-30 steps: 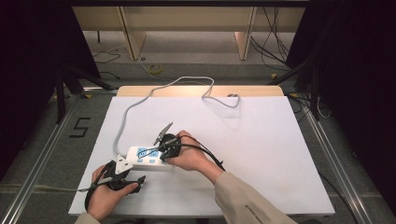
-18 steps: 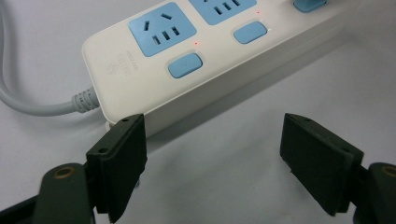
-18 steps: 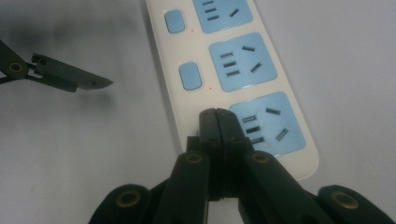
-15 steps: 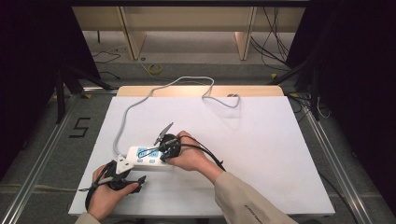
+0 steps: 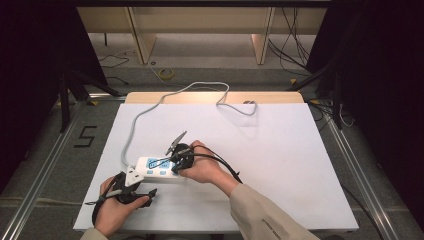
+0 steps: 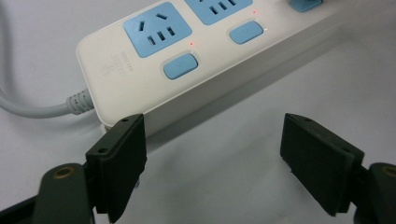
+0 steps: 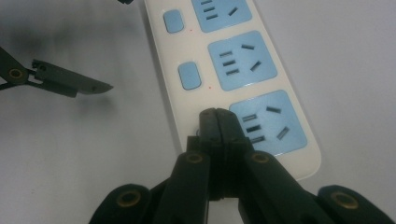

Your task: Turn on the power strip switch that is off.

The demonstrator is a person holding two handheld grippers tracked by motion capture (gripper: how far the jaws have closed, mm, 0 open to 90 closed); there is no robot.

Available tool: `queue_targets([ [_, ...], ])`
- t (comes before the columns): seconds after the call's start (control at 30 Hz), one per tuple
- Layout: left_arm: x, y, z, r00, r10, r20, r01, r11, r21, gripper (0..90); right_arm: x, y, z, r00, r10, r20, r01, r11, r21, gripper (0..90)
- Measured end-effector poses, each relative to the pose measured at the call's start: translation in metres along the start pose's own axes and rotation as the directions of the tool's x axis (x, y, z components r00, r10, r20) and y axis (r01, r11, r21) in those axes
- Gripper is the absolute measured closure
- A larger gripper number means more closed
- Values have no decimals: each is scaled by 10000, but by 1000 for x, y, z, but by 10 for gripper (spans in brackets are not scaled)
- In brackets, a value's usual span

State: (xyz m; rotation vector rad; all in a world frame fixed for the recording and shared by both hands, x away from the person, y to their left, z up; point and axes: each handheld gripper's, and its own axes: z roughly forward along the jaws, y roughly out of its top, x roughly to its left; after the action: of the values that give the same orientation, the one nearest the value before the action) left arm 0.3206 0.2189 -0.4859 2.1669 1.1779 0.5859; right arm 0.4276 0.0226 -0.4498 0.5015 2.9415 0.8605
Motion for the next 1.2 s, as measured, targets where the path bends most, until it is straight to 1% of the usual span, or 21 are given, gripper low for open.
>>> queue_targets([
  [0.3, 0, 0, 0, 10000, 13, 12, -13, 10000, 7, 226, 2, 1, 0, 9999, 34, 159, -35, 10000, 78, 900],
  [0.7, 0, 0, 0, 10000, 1, 29, -1, 10000, -7, 226, 3, 2, 0, 9998, 43, 192, -46, 9999, 152, 900],
  [0.83, 0, -1, 0, 10000, 47, 62, -48, 9999, 94, 227, 5, 2, 0, 9994, 28, 359, -33, 9999, 143, 900],
  [0.9, 0, -1, 0, 10000, -6, 53, 6, 10000, 59, 227, 6, 2, 0, 9992, 45, 389, -52, 9998, 185, 900],
  [1.13, 0, -2, 1, 10000, -10, 83, 9, 10000, 96, 227, 4, 0, -1, 9991, 296, 318, -294, 9995, -82, 900],
  [1.17, 0, -2, 1, 10000, -20, 86, 19, 10000, 91, 227, 4, 0, -1, 9990, 177, 403, -177, 9998, -4, 900],
  [1.2, 1, -2, 0, 10000, -15, 91, 14, 10000, 90, 227, 4, 0, -2, 9991, 229, 369, -226, 9997, -84, 900],
])
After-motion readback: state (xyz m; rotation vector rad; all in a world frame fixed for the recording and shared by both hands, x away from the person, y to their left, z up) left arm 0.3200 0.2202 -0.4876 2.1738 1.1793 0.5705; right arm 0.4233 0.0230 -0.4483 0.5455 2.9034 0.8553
